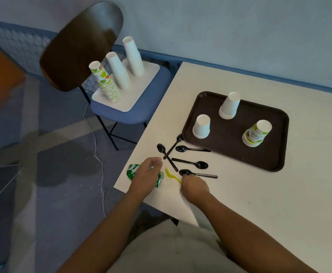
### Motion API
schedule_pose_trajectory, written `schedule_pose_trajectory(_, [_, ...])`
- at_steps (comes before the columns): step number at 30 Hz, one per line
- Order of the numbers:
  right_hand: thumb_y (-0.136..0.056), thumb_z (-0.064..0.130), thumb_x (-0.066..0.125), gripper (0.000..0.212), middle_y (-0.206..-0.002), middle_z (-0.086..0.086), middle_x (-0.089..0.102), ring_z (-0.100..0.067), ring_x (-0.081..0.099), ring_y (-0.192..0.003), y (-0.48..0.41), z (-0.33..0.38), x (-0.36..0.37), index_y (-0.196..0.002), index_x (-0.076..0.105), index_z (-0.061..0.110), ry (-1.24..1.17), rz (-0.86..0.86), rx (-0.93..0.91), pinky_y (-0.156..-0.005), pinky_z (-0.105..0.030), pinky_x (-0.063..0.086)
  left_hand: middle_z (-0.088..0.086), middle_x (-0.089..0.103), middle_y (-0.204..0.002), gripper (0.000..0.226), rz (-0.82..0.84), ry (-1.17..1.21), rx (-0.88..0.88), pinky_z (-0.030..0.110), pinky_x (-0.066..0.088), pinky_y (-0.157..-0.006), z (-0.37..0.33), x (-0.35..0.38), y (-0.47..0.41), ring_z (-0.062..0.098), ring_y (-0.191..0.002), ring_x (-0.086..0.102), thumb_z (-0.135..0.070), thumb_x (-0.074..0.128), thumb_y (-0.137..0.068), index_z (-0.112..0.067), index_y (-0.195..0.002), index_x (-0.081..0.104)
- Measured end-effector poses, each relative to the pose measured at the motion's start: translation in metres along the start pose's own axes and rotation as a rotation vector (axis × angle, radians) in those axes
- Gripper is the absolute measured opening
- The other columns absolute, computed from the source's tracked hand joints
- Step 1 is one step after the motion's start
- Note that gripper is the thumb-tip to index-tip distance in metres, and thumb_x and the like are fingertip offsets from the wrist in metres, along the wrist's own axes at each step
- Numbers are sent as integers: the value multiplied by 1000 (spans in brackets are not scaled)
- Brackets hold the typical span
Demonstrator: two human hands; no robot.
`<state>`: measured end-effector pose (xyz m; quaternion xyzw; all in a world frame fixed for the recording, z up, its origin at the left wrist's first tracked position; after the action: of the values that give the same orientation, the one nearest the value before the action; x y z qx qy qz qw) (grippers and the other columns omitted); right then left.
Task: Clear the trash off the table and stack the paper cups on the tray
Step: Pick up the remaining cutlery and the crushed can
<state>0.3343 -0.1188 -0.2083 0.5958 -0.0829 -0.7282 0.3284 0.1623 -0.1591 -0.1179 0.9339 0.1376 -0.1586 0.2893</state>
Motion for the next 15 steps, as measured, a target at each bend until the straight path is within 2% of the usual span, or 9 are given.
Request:
schedule_pose_trajectory(2, [-96,19,46,23,-111,-13,66,-33,65,-99,2,-4,-2,-112,61,12,-66,27,1,-75,-36,48,-3,69,-117,19,5,36,-36,48,54,-105,3,6,-3,16,-111,66,-48,56,-104,-38,-117,65])
schedule_pose_trajectory(4, [-93,22,49,8,-100,-12,68,-31,63,-84,2,-9,-5,-93,55,17,-183,0,15,-63,-32,41,-3,69,-119,18,6,53,-53,49,54,-105,6,11,-7,18,-113,66,-46,57,-103,-39,-117,64])
schedule_pose_trajectory(6, [-91,24,52,12,-83,-7,66,-26,57,-69,1,-10,-13,-80,49,19,-329,-70,27,-52,-31,34,-2,69,-122,20,1,65,-71,49,55,-104,6,14,-13,17,-110,68,-40,59,-102,-35,-121,64])
schedule_pose_trajectory(8, [-88,24,54,20,-71,1,60,-21,53,-61,-1,-7,-24,-70,46,23,-476,-141,36,-50,-32,34,2,70,-121,25,3,64,-101,46,57,-100,2,17,-21,16,-103,70,-37,61,-102,-27,-125,64])
schedule_pose_trajectory(10, [-86,23,57,25,-64,6,56,-16,51,-59,-4,0,-37,-66,43,27,-564,-215,17,-56,-31,39,1,72,-113,28,20,31,-126,45,58,-97,-6,19,-28,17,-100,71,-37,64,-100,-22,-123,65])
schedule_pose_trajectory(13, [-88,20,58,26,-58,11,49,-12,45,-54,-9,15,-55,-67,44,25,-626,-273,-12,-56,-29,35,4,76,-102,22,75,5,-111,47,61,-91,-18,21,-41,23,-98,74,-39,66,-99,-21,-109,73])
schedule_pose_trajectory(15, [-89,20,59,25,-57,11,48,-10,43,-52,-14,25,-64,-69,45,25,-651,-294,-35,-54,-27,35,12,77,-97,27,95,-12,-88,41,60,-82,-26,21,-51,25,-92,75,-41,67,-97,-17,-98,79])
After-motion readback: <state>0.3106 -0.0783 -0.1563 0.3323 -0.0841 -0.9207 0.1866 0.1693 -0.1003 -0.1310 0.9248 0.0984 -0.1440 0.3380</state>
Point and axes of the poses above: each hand's wrist, its own y-axis away from the middle knuckle, its own x-axis out of the palm, z = x × y, the point moved 4 cm from there along -y, towards the middle knuckle
